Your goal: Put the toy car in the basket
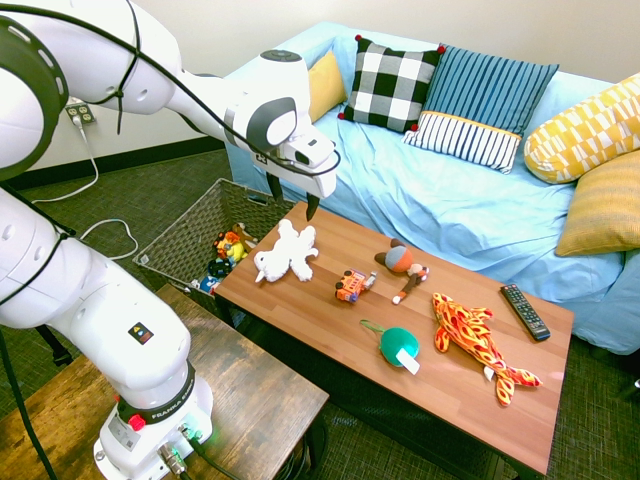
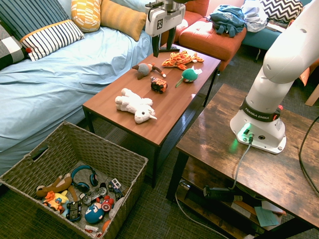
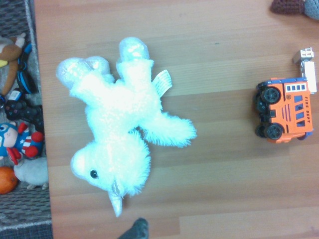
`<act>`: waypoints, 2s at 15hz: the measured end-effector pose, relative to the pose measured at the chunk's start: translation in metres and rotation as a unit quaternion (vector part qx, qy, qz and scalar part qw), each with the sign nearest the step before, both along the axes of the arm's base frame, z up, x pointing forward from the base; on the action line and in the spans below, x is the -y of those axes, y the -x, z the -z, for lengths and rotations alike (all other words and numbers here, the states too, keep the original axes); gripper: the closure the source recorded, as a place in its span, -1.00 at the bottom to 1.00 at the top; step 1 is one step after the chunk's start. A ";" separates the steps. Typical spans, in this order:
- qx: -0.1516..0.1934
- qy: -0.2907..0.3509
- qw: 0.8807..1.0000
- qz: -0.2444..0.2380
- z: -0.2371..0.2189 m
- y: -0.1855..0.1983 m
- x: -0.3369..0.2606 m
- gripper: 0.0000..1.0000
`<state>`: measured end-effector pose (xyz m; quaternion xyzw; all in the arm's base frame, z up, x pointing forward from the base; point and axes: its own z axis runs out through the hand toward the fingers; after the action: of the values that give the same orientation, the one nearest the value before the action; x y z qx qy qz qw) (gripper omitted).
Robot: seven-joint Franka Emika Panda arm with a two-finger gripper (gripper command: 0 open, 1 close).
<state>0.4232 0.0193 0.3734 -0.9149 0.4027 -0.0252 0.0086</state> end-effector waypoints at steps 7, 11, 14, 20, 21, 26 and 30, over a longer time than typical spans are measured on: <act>0.007 0.003 1.000 0.018 0.002 -0.008 0.026 -1.00; 0.019 0.002 1.000 0.024 0.015 -0.015 0.087 -1.00; 0.019 0.006 1.000 0.009 0.047 -0.036 0.106 -1.00; -0.005 -0.011 1.000 -0.018 0.115 -0.051 0.130 -1.00; -0.006 -0.014 1.000 -0.023 0.128 -0.052 0.129 -1.00; -0.001 -0.016 0.999 -0.044 0.182 -0.061 0.134 -1.00; -0.002 -0.024 0.998 -0.060 0.211 -0.078 0.129 -1.00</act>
<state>0.5008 -0.1099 0.1622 -0.9370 0.3477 -0.0131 0.0312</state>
